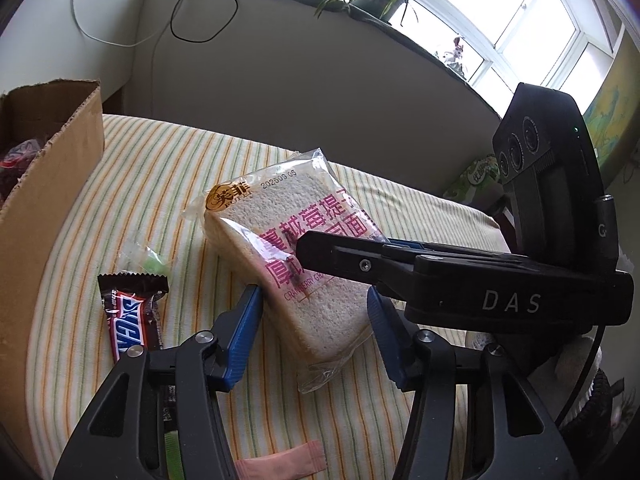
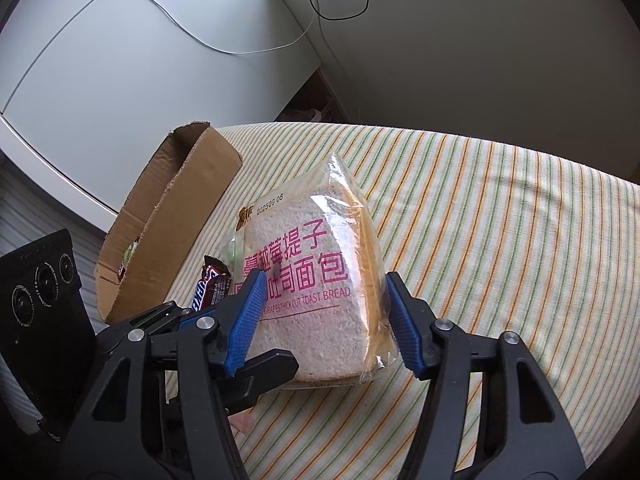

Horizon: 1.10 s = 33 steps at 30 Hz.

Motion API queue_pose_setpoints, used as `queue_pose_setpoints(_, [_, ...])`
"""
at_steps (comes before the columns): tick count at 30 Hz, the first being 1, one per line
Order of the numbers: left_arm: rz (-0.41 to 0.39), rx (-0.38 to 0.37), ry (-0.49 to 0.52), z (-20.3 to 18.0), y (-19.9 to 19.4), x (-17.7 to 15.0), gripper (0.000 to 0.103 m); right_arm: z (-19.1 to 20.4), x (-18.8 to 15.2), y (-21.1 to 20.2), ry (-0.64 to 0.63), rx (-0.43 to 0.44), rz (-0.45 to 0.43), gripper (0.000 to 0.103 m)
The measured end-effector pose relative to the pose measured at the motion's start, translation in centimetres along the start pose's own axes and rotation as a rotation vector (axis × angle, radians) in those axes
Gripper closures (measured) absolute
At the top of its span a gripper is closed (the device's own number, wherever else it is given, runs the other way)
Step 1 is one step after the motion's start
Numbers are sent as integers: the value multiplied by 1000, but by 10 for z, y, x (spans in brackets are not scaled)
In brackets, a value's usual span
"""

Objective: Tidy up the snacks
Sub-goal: 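Close right gripper on the toast bread bag while left gripper braces its side, then carry the toast bag with right gripper to the box while left gripper supports it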

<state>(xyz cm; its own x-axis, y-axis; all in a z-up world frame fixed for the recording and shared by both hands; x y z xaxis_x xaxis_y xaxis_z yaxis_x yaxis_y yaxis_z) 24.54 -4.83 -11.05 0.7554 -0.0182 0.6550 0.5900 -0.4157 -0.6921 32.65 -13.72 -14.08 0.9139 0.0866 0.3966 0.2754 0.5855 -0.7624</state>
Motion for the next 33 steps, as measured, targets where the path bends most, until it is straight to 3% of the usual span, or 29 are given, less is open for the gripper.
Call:
queue_pose_setpoints(14, [-62,22,41,-18,-37,-5,50,40,-14,-31,-39,7,-47,40])
queue_pose_setpoints(33, [-176,50,27,1,-113,-15,50,130,-27,-39,-136,14,-77,40])
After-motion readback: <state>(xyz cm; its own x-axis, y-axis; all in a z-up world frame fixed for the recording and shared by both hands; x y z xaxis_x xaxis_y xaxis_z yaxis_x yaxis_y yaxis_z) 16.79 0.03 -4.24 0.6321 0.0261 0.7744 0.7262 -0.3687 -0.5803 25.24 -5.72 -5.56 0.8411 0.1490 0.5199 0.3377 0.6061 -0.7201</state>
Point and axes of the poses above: each gripper's, at about its wrist camera, not at the fingertips, and y roughly the way its jaws point, z to its left, x to its top, the point moved 5 cm from there along y, roughly the way its jaws point, and after that the axes turned 11 degrees about y, right-handed, at the moved point
